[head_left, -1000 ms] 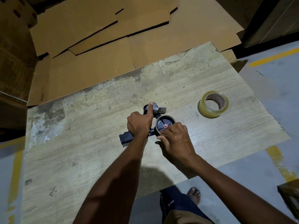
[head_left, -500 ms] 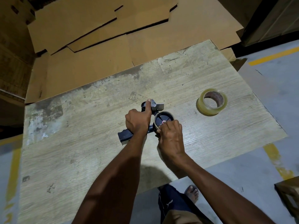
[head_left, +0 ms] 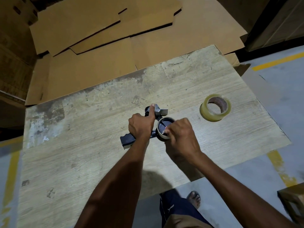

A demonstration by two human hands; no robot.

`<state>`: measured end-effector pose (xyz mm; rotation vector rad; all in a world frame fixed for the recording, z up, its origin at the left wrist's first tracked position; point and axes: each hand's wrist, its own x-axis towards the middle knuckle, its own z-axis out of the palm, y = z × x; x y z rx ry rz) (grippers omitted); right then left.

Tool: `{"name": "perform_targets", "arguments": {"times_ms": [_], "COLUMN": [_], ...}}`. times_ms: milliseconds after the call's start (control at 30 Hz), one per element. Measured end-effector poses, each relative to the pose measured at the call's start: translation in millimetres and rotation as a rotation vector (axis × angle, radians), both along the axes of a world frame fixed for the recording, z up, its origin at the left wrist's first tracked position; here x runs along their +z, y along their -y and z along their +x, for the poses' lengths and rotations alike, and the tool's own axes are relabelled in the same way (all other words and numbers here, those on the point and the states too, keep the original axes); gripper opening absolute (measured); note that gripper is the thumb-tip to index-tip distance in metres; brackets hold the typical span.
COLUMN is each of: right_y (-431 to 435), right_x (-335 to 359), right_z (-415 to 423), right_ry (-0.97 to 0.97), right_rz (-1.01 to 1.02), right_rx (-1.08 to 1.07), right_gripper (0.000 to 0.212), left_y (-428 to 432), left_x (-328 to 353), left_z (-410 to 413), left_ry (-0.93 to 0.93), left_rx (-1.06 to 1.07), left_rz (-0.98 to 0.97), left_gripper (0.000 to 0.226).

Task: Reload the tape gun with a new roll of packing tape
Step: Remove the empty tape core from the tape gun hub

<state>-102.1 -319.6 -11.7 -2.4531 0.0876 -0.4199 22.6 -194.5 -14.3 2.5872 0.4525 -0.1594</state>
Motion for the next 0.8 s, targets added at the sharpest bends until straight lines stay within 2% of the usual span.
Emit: {"name": "perform_targets", "arguments": {"times_ms": [67, 200, 300, 400, 567, 800], "right_y": [11.0, 14.8, 13.2, 11.6, 5.9, 3.7], "right_x": [0.5, -0.1, 5.3, 2.7, -5.0, -13.8], "right_z": [19.0, 49.8, 58.3, 62.4, 54.3, 54.8], "right_ry": [-0.022, -0.160, -0.207, -0.282, -0.172, -0.082], "right_rz": [0.009, 0.046, 0.050, -0.044, -0.091, -0.136], "right_rx": [-0.079, -0.135, -0.095, -0.050, 0.024, -0.004], "right_gripper": [0.007, 0.020, 0.018, 0.024, 0.048, 0.047], "left_y": [-0.8, -1.1, -1.5, -1.6, -0.8, 0.2], "left_x": [0.8, 0.4, 0.7, -0.4, -3.1, -0.3], "left_z": [-0.1, -0.2, 0.6, 1.5, 2.1, 2.9], "left_ry": [-0.014, -0.015, -0.015, -0.041, -0.050, -0.062], "left_rx": [-0.009, -0.005, -0.007, -0.022, -0.026, -0.024], "left_rz": [-0.005, -0.008, 0.001, 0.030, 0.028, 0.046], "left_gripper": [0.094, 0.092, 0.093, 0.097, 0.105, 0.102]}}
